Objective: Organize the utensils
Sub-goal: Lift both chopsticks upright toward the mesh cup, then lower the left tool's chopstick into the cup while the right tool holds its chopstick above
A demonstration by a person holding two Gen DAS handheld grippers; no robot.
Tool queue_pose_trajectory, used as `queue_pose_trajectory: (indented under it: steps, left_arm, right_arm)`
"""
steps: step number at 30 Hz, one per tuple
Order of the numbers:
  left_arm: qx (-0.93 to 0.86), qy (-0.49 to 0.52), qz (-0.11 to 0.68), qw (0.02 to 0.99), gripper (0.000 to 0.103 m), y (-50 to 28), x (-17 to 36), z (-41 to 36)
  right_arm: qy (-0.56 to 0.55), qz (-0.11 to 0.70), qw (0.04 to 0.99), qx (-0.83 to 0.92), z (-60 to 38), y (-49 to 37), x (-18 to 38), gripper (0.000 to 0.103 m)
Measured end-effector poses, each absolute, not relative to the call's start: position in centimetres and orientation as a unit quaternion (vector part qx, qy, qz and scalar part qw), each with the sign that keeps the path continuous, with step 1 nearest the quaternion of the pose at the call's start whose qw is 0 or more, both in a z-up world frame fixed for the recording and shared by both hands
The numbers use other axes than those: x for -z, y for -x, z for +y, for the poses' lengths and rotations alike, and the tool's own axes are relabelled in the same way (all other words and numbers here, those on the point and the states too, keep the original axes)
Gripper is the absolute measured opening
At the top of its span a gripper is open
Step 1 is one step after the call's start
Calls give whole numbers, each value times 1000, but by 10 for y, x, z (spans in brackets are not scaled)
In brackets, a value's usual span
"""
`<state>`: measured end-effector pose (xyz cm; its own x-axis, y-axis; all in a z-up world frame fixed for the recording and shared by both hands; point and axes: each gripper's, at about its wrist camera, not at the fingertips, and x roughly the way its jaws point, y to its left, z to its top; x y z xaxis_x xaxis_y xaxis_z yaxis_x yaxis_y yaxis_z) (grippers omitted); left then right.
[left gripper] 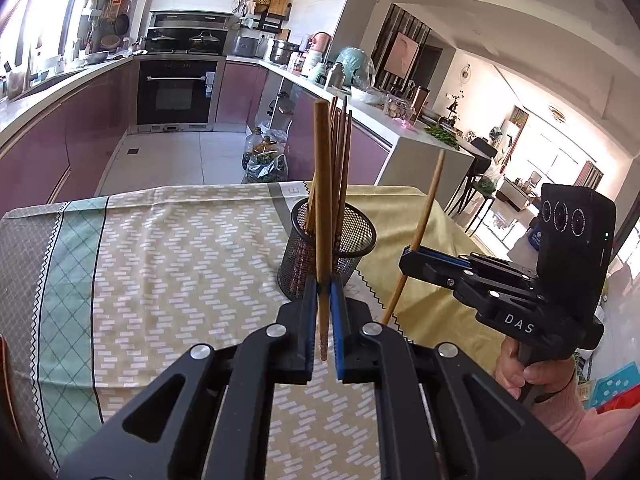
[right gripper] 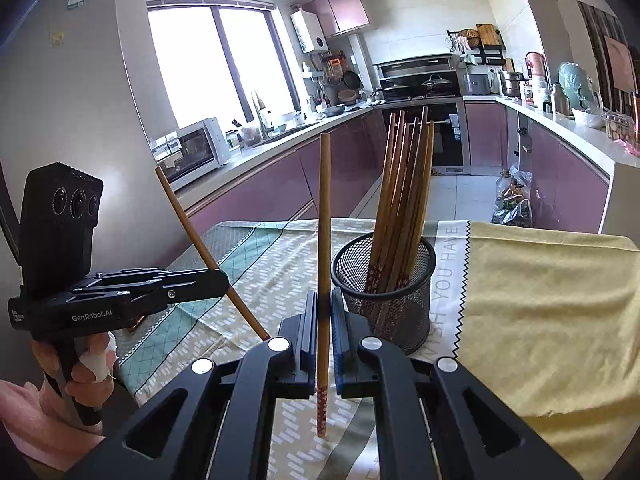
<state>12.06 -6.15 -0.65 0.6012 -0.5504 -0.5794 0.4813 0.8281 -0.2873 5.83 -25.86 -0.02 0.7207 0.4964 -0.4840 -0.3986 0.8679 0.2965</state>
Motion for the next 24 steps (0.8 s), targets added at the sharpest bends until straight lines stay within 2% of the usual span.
queue_pose_trajectory:
  steps: [12,24]
  left_arm:
    - [292,54,310,903,7,-132,-20,-64]
    - [293,39,302,907,7,-131,-29,-72]
  right_arm:
    - [-92,242,936,-240,-269,-67,-29,6]
    - [-87,237,936,-245,-271,-68,-33,6]
